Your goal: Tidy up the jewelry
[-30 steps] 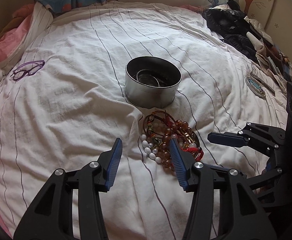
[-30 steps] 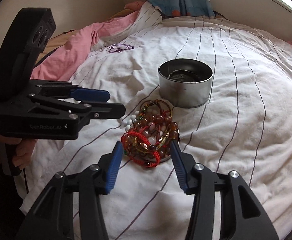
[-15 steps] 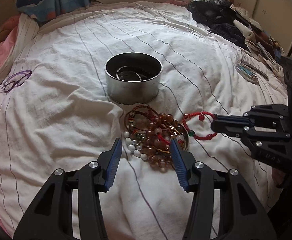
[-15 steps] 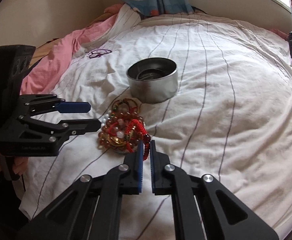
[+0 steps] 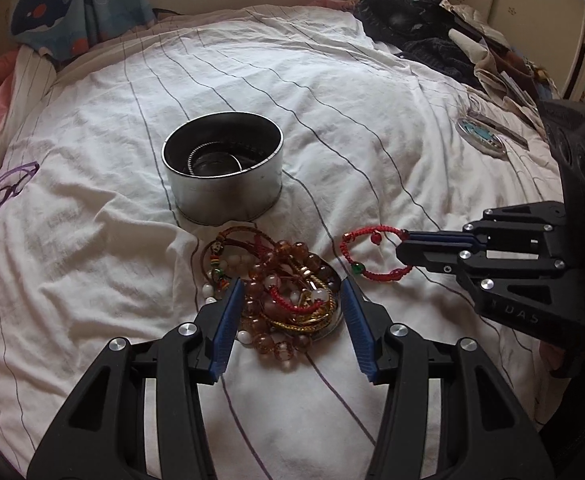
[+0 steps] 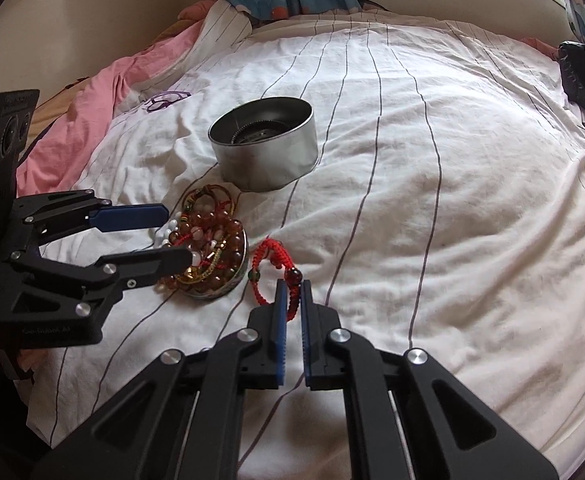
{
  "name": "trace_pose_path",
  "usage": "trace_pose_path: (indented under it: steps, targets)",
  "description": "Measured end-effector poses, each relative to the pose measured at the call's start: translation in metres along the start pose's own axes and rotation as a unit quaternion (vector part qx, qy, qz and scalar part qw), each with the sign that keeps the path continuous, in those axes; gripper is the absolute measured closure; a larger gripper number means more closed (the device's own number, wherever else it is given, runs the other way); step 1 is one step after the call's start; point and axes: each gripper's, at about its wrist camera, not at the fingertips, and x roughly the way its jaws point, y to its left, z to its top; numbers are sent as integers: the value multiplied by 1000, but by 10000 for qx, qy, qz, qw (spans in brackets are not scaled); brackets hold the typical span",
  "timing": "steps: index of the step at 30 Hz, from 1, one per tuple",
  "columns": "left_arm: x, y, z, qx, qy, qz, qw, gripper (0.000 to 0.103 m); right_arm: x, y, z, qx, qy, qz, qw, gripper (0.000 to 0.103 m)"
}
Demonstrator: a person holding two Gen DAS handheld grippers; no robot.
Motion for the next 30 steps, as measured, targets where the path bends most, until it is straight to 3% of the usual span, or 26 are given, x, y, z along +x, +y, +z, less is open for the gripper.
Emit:
trace_pose_path:
  steps: [4, 6, 11, 14, 18, 20, 22, 24, 30]
  targets:
    - [10, -2, -3, 21, 188, -58, 9998, 92, 2, 0, 0, 12, 43, -6, 10000, 96]
    - [8, -3, -3, 52, 180, -102, 9998, 99, 2, 0, 0, 3, 40, 0, 10000, 96]
    - [-19, 7, 3, -171, -254, -452, 9985, 100, -2, 0, 0, 26, -16, 7, 10000, 96]
    - [-38, 27, 7, -552, -603, -562, 9951, 100, -4, 0, 0, 25, -83, 24, 10000, 96]
    - [-41, 63, 2, -1315, -685, -575, 9873, 100, -3, -2, 1, 59, -80, 14, 10000, 96]
    - [-38, 77, -1, -1627, -611, -678, 9824, 100, -3, -3, 1, 97, -73, -4, 9999, 95]
    - [-35, 82, -4, -1701, -576, -450, 9827, 100, -2, -4, 1, 126, -53, -29, 9999, 87]
    - [-29, 86, -6, -1788, -431, -396, 9821, 99, -2, -4, 1, 127, -89, -95, 9998, 62]
    - [-3, 90, -14, -1672, 180, -84, 9857, 98, 7, -3, -1, 92, 98, -113, 9998, 59]
